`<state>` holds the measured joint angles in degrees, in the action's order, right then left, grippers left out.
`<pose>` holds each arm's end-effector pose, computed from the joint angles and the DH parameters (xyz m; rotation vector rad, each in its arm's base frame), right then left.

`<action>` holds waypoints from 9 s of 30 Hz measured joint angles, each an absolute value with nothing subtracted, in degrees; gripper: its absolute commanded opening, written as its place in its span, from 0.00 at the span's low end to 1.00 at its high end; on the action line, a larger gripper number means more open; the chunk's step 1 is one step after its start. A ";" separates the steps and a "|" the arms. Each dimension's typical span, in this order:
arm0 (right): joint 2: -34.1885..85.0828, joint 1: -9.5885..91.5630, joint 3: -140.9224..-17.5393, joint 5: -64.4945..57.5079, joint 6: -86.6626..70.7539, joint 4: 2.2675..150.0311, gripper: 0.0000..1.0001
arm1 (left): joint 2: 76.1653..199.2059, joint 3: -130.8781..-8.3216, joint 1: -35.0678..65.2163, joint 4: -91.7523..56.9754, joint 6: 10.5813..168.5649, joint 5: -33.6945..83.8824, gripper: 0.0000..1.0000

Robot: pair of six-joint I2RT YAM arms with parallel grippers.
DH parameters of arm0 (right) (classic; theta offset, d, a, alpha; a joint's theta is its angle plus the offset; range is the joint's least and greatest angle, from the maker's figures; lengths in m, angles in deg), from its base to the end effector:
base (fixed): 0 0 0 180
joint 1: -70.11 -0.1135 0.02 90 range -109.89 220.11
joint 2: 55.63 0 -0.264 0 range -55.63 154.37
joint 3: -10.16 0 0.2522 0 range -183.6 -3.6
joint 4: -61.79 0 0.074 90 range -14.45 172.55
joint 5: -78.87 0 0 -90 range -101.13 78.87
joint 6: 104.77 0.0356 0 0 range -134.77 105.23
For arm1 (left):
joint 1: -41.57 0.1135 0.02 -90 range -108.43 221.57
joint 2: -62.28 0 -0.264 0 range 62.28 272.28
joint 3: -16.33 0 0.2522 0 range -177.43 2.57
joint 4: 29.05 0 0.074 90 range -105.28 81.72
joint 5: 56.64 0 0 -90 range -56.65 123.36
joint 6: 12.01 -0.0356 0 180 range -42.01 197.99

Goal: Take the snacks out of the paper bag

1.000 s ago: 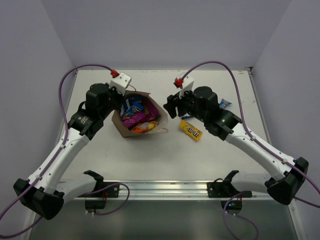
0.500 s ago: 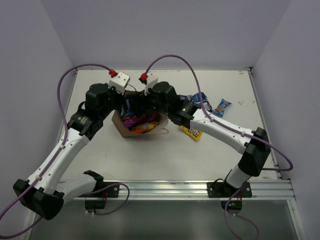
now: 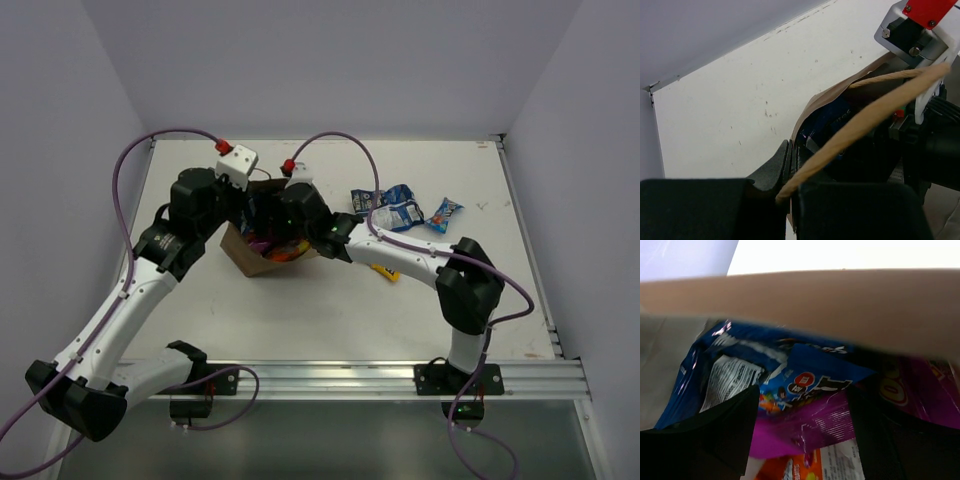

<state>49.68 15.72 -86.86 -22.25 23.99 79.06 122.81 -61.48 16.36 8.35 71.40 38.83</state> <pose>0.2603 0.3517 0.2848 -0.1584 2.1044 0.8232 0.2129 -0.0965 0.3806 0.4647 1.8653 -0.1266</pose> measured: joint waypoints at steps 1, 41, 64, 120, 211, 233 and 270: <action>50.08 15.72 -86.86 -22.60 24.50 78.45 0.72 | 122.75 -61.48 16.36 8.46 71.40 38.90 0.00; 6.98 31.72 -64.50 -24.59 13.48 74.54 0.00 | 121.68 -61.48 16.34 10.01 71.32 47.16 0.00; 1.23 69.71 -38.97 -14.12 18.27 90.58 0.74 | 123.49 -61.02 16.38 4.79 65.81 41.06 0.00; 50.30 19.92 -77.81 -0.85 -52.64 52.68 0.06 | 122.27 -59.76 16.73 5.05 68.93 28.67 0.00; 34.76 6.48 -73.55 -1.07 -23.39 78.38 0.68 | 112.85 -52.91 16.38 5.32 60.78 35.46 0.00; 35.48 10.72 -72.09 -3.43 -34.01 74.08 0.68 | 106.62 -47.03 16.38 2.65 56.78 30.11 0.00; 41.49 12.01 -73.59 1.47 -44.90 83.43 0.70 | 107.73 -47.03 16.38 1.60 57.44 28.82 0.00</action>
